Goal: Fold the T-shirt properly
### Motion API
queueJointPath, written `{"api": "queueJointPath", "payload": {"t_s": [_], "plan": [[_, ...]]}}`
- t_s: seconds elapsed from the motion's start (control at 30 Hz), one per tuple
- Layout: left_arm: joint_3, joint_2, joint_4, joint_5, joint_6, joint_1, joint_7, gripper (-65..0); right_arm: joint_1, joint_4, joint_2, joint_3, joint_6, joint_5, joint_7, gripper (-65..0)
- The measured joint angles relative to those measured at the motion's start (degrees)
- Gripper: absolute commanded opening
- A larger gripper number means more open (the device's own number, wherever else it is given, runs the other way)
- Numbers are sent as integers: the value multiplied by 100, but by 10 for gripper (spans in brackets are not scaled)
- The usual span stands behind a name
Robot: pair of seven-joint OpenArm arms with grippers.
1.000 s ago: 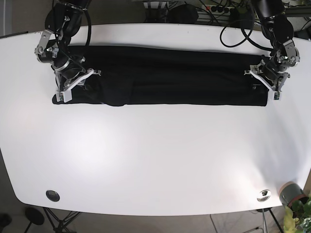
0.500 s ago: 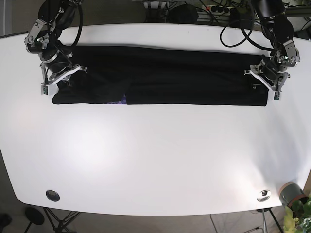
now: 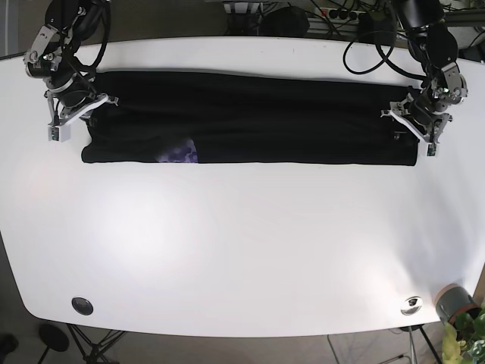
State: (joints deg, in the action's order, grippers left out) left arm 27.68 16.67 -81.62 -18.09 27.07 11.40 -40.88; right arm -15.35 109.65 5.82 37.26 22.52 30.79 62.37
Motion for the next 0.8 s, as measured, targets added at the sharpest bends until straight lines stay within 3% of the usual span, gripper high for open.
{"api": "queueJointPath", "payload": {"t_s": [0.2, 0.47, 0.8], "plan": [[0, 2, 0, -2, 0, 0, 0, -339, 15, -216, 85, -20, 0, 61, -61, -609], [0, 2, 0, -2, 0, -2, 0, -339, 39, -876, 85, -11, -22, -52, -310, -330], [0, 2, 0, -2, 0, 0, -2, -339, -195, 48, 33, -22, 0, 50, -507, -331]]}}
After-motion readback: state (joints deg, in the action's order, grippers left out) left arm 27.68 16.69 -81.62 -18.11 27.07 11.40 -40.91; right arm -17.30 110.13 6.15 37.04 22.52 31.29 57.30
